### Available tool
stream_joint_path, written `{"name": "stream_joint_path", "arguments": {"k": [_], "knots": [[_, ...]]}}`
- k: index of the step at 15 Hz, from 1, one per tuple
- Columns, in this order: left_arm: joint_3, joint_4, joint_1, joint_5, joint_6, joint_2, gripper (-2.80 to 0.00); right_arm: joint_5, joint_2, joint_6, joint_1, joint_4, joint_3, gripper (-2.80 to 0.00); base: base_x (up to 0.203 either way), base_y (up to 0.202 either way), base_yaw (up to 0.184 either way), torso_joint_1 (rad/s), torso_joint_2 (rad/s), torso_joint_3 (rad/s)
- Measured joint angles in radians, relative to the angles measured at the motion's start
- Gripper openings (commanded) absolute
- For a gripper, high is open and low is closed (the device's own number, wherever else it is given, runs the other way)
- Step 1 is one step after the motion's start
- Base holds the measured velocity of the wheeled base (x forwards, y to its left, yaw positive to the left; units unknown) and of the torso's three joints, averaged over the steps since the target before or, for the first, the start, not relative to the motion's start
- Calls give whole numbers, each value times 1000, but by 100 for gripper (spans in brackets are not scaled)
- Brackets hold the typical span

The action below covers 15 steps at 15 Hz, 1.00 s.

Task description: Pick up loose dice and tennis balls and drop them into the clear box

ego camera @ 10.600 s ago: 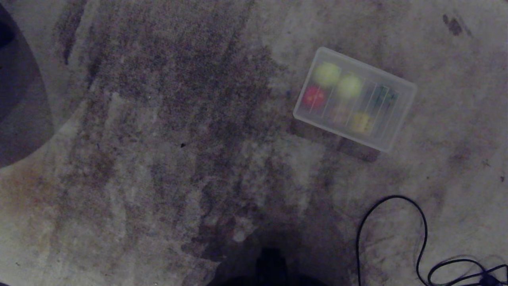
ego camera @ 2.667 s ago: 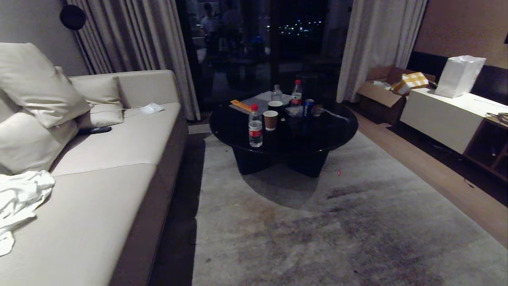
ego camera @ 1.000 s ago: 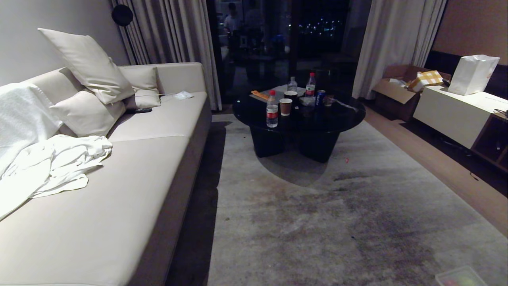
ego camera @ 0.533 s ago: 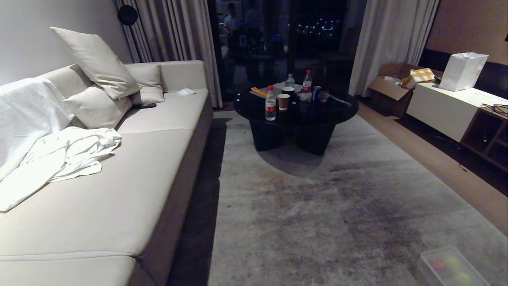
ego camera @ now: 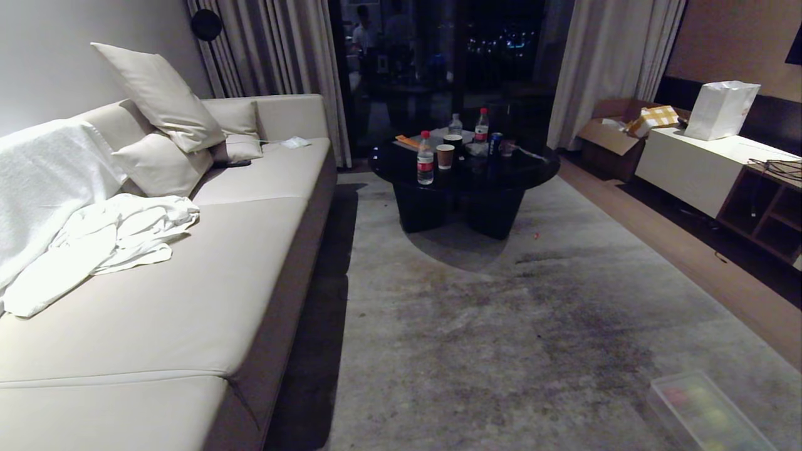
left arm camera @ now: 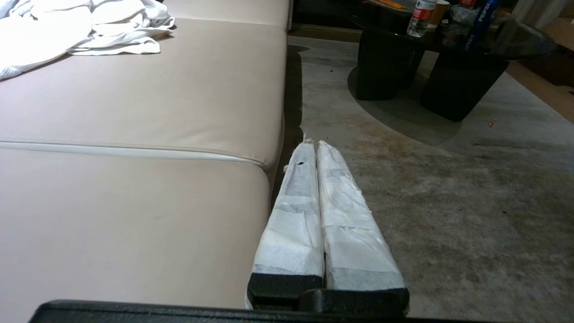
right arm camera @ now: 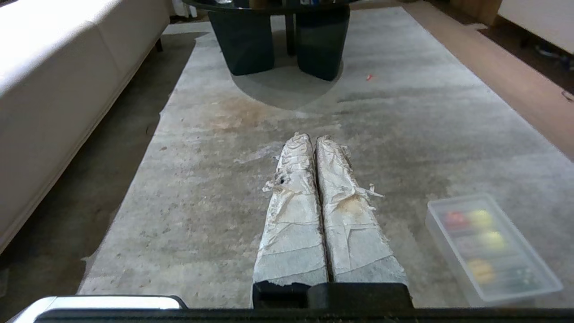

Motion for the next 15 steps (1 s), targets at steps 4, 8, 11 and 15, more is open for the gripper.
{"name": "stream_joint_path", "arguments": {"k": [4, 8, 11, 15], "knots": [[0, 0, 0, 0, 0, 0, -280, 0, 0, 0, 0, 0, 0, -280, 0, 0, 0, 0, 0, 0], [0, 0, 0, 0, 0, 0, -280, 2, 0, -4, 1, 0, 0, -280, 0, 0, 0, 0, 0, 0], [0, 0, 0, 0, 0, 0, -280, 1, 0, -3, 0, 0, 0, -280, 0, 0, 0, 0, 0, 0], [0, 0, 0, 0, 0, 0, -280, -3, 0, -2, 1, 0, 0, -280, 0, 0, 0, 0, 0, 0]]}}
